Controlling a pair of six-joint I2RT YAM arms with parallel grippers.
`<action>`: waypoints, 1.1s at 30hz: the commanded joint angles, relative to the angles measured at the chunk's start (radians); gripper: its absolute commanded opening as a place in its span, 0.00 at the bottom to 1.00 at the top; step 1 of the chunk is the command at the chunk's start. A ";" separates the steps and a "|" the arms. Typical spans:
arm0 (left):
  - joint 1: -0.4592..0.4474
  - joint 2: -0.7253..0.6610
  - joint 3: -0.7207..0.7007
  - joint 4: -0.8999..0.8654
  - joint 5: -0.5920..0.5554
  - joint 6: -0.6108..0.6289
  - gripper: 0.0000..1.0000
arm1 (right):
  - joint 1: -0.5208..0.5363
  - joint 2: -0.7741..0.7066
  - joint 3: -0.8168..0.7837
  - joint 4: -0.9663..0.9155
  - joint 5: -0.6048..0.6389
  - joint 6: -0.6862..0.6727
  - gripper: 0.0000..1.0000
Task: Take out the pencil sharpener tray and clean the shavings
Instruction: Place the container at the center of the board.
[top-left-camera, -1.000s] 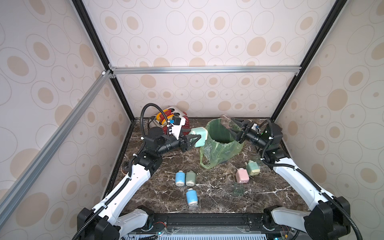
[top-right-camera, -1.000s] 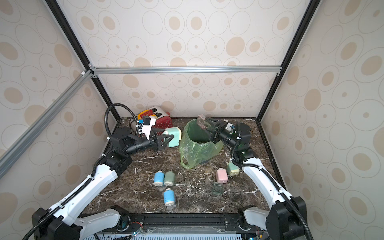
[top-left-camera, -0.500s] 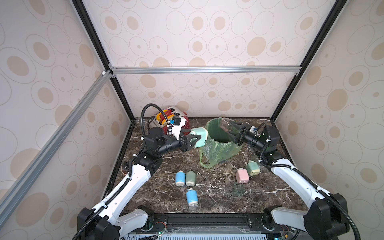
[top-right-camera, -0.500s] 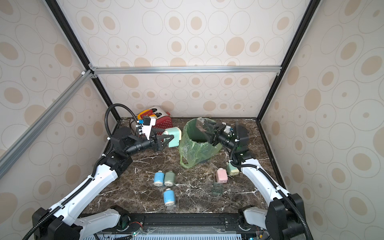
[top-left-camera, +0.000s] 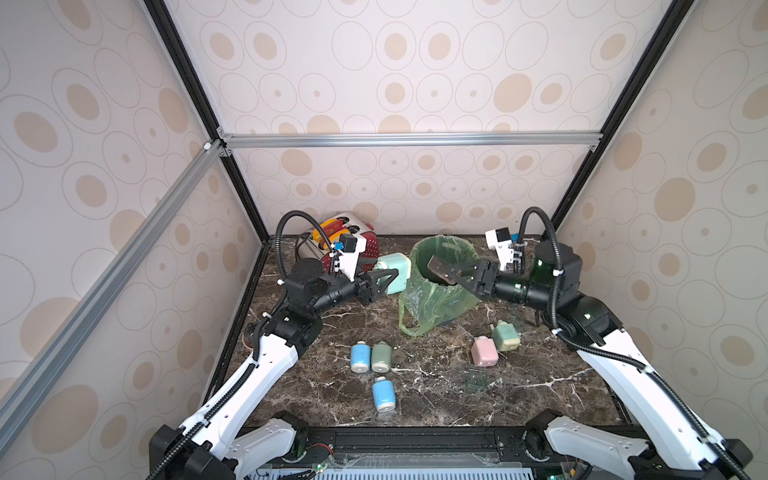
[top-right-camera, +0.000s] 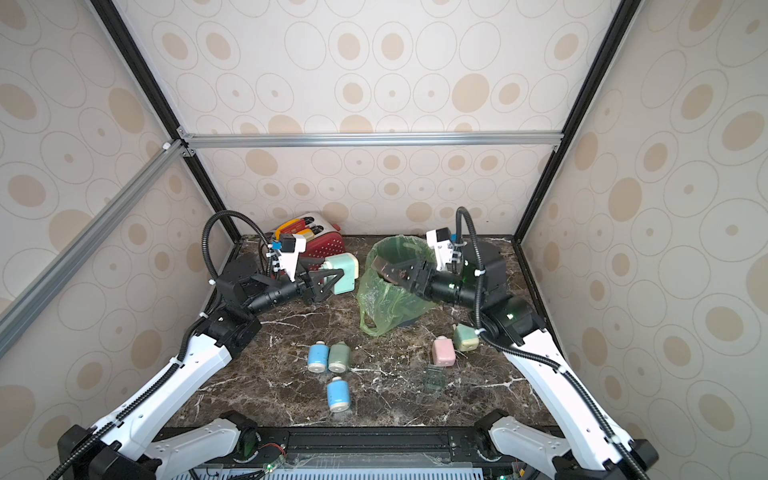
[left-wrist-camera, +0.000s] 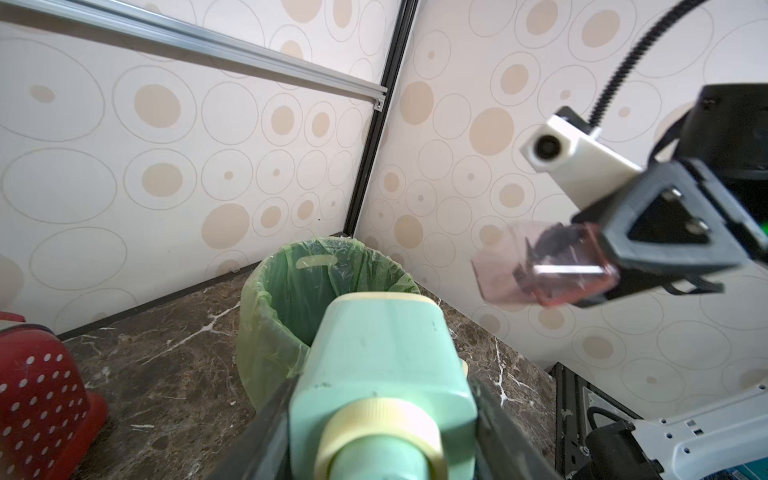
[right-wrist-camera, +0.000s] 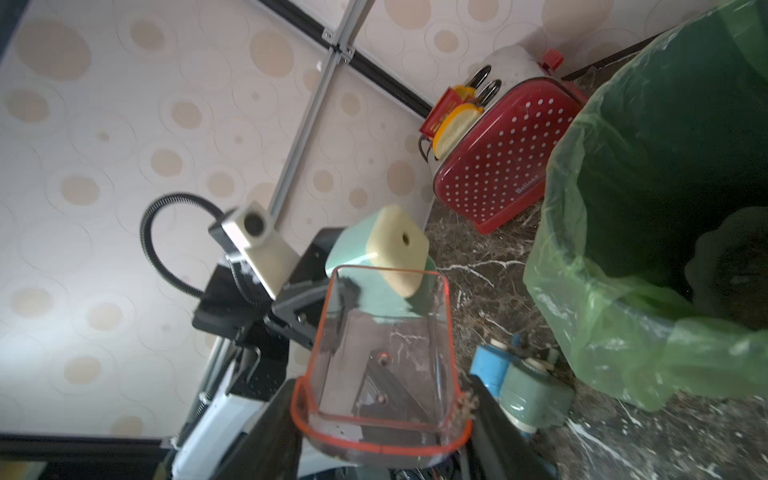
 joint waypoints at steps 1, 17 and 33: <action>-0.004 -0.033 0.024 0.026 -0.029 0.033 0.00 | 0.180 -0.030 -0.038 -0.275 0.317 -0.252 0.00; -0.004 -0.074 0.019 0.001 -0.054 0.053 0.00 | 0.662 -0.024 -0.613 -0.058 0.978 0.040 0.00; -0.004 -0.065 0.018 0.008 -0.040 0.043 0.00 | 0.660 0.057 -0.733 -0.040 1.010 0.109 0.56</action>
